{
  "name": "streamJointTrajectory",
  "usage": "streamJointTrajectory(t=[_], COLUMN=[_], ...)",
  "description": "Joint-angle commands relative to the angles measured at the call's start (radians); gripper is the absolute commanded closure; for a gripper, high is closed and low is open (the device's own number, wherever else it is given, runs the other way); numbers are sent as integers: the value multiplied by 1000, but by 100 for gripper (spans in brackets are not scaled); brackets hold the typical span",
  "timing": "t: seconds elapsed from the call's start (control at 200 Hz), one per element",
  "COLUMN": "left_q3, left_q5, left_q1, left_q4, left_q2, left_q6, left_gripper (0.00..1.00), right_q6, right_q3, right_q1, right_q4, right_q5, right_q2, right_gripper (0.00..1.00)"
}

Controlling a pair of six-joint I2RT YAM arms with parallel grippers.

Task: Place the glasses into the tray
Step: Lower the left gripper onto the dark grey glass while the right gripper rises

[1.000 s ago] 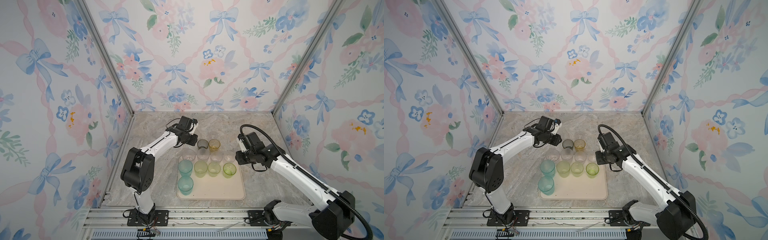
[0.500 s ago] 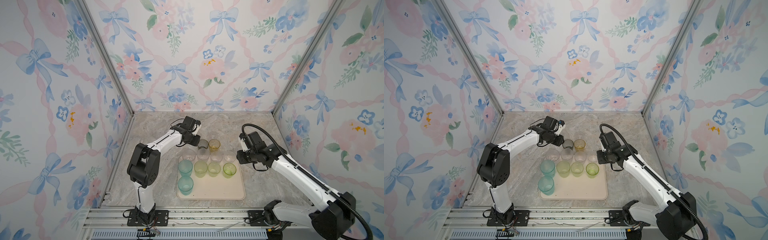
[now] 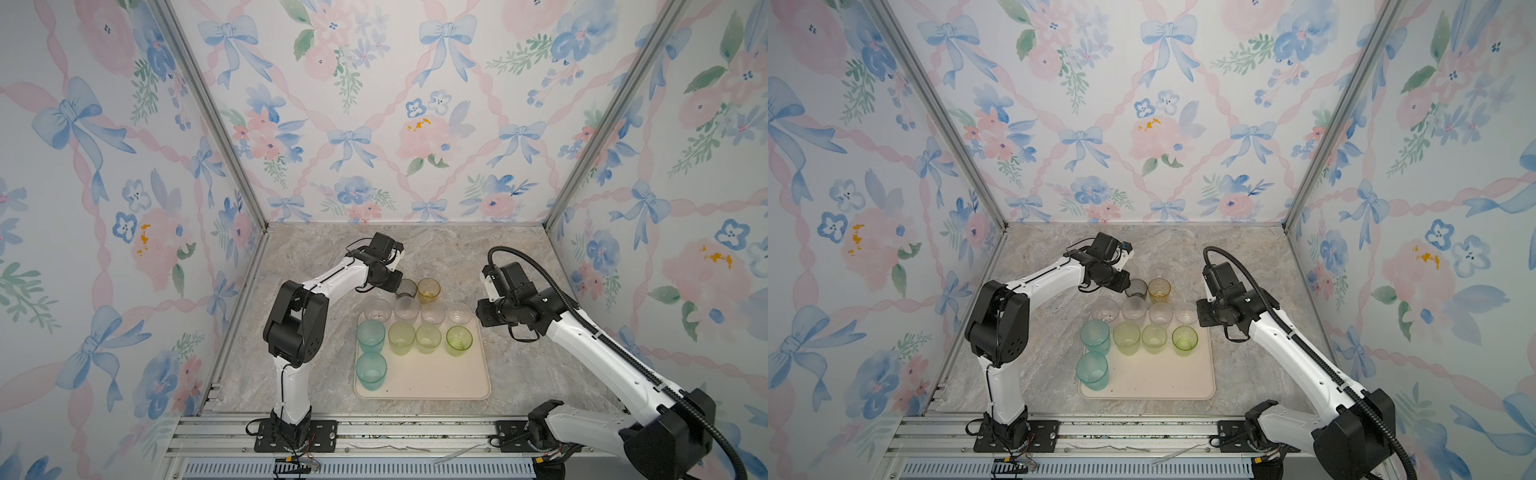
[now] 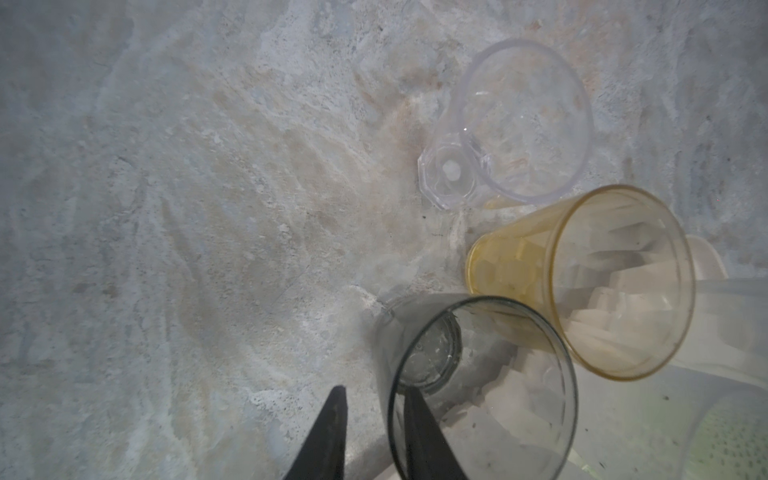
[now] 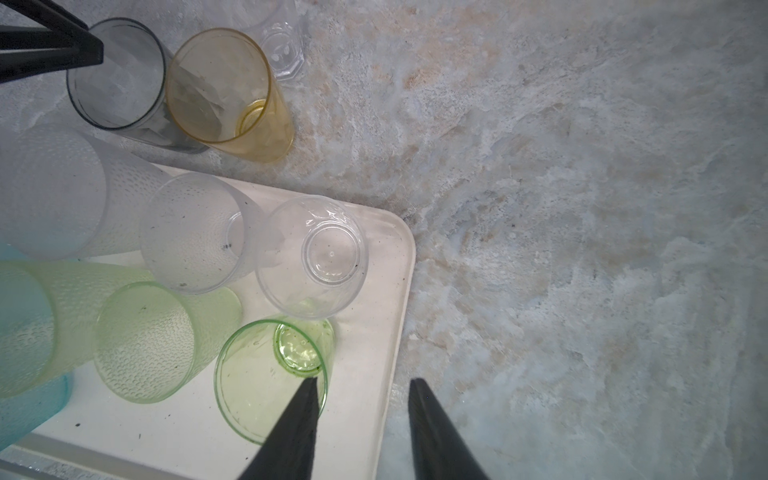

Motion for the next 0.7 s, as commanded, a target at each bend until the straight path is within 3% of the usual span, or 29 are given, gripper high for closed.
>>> streamJointTrajectory(t=[0.0, 0.16, 0.38, 0.695], left_q3=[30, 41, 49, 45], left_q5=[9, 6, 3, -20], left_q1=[-7, -6, -7, -6], left_q4=[-27, -33, -37, -35], left_q2=[31, 44, 49, 36], left_q6=[22, 24, 24, 23], left_gripper=[75, 78, 91, 94], right_q6=[-13, -16, -15, -14], right_q3=[-2, -3, -8, -9], right_q1=[-15, -20, -23, -24], right_q4=[-13, -13, -7, 2], right_q5=[-10, -13, -17, -28], right_q2=[-18, -20, -14, -4], right_gripper=[60, 60, 60, 60])
